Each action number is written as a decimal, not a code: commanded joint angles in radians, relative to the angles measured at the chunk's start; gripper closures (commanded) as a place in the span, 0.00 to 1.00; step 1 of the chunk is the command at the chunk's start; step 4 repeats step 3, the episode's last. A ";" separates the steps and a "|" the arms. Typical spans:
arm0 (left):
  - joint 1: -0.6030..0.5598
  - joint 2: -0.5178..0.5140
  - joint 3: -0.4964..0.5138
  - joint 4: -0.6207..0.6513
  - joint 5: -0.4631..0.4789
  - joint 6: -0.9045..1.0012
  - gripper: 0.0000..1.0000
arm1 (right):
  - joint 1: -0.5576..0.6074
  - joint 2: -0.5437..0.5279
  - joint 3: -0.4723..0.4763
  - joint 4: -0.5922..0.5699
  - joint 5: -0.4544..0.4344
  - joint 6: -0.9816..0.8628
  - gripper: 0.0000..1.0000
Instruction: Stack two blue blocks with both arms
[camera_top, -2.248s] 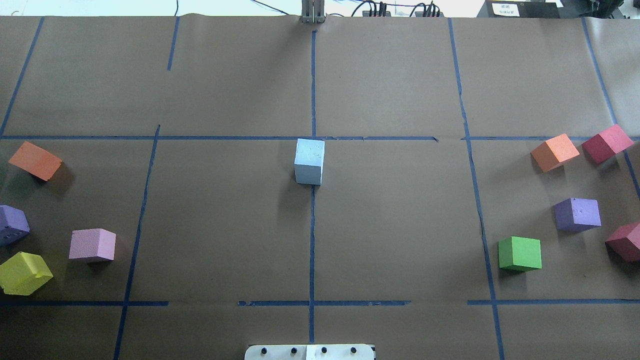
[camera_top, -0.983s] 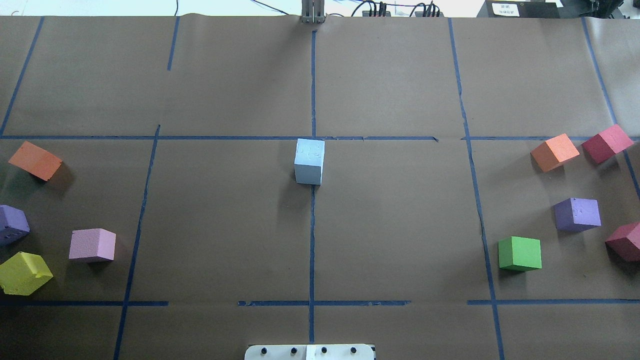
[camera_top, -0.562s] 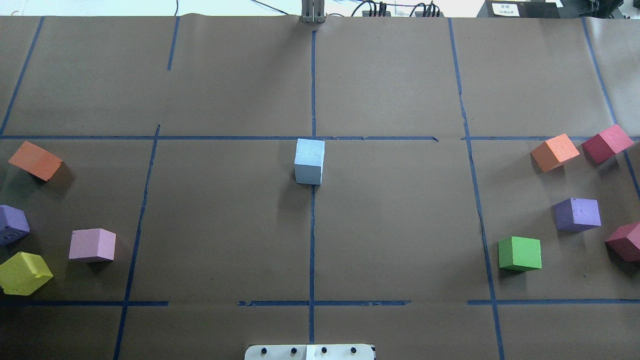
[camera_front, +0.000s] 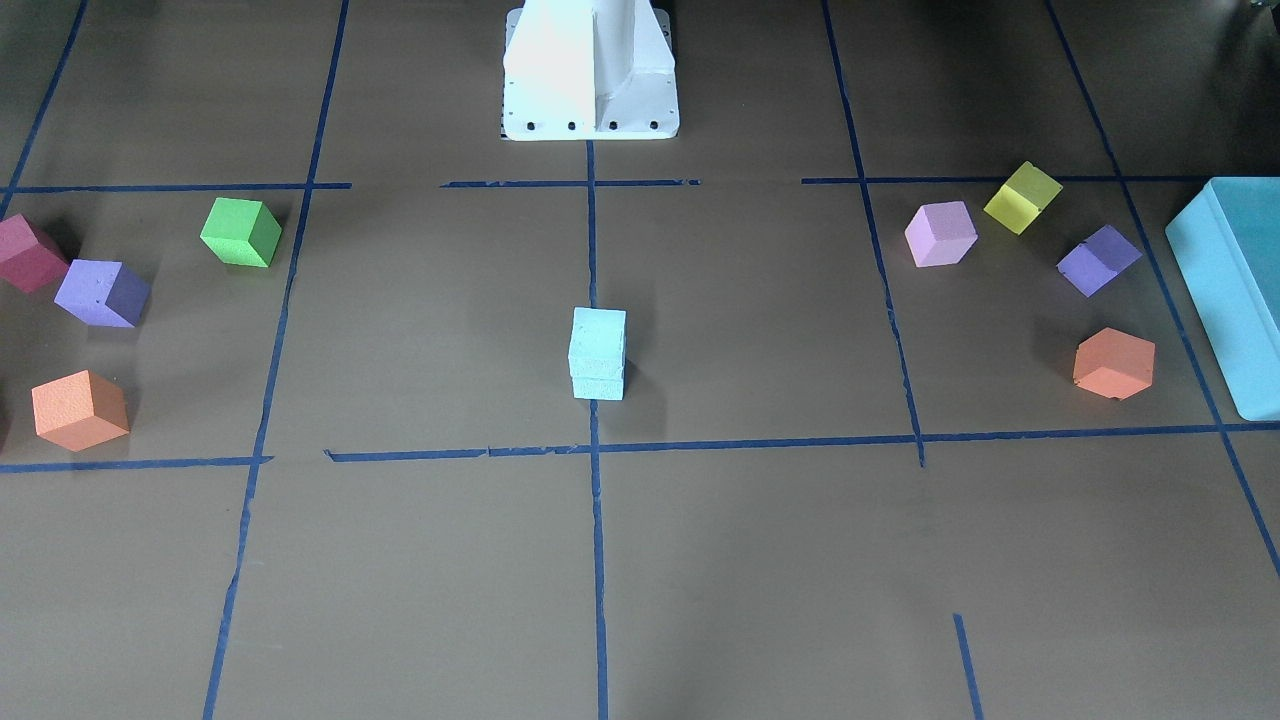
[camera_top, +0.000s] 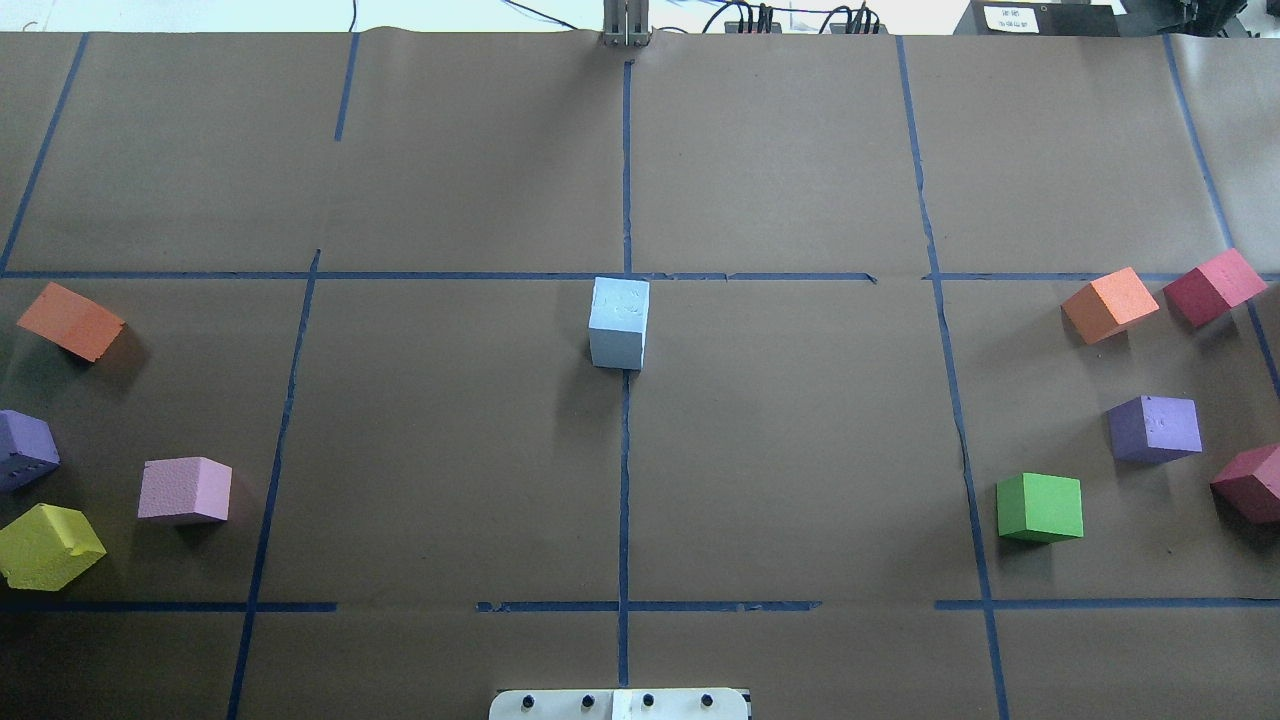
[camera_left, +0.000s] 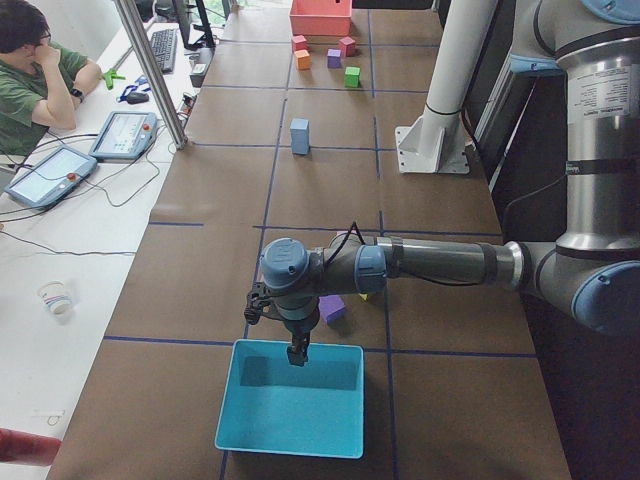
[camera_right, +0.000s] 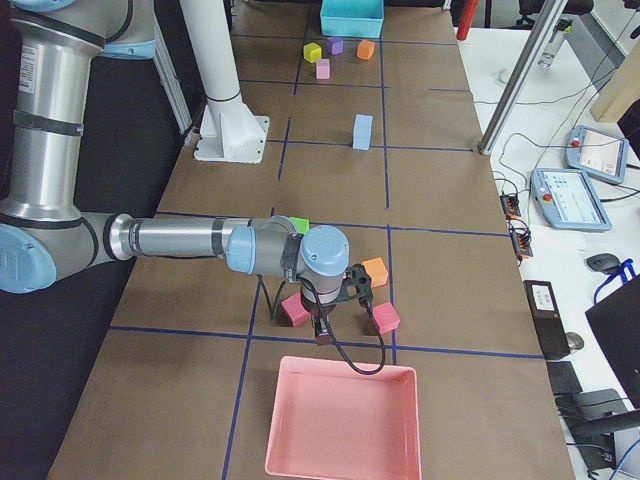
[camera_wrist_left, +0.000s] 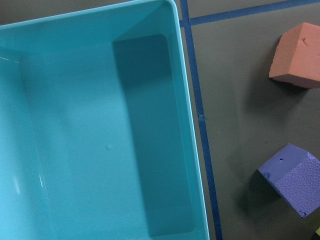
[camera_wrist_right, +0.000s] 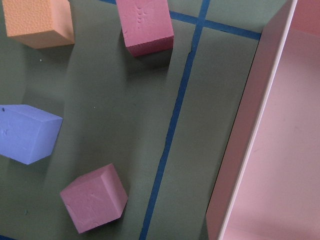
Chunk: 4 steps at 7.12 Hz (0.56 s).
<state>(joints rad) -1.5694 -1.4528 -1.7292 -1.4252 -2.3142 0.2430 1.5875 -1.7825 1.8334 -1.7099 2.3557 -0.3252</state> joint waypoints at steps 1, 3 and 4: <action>0.000 0.003 0.000 0.002 -0.001 0.001 0.00 | -0.003 0.000 0.000 0.000 0.002 0.000 0.00; 0.002 0.017 -0.009 -0.001 -0.002 0.001 0.00 | -0.004 -0.003 0.000 0.001 0.025 -0.002 0.00; 0.002 0.017 -0.009 -0.001 -0.002 0.001 0.00 | -0.004 -0.003 0.000 0.001 0.025 -0.002 0.00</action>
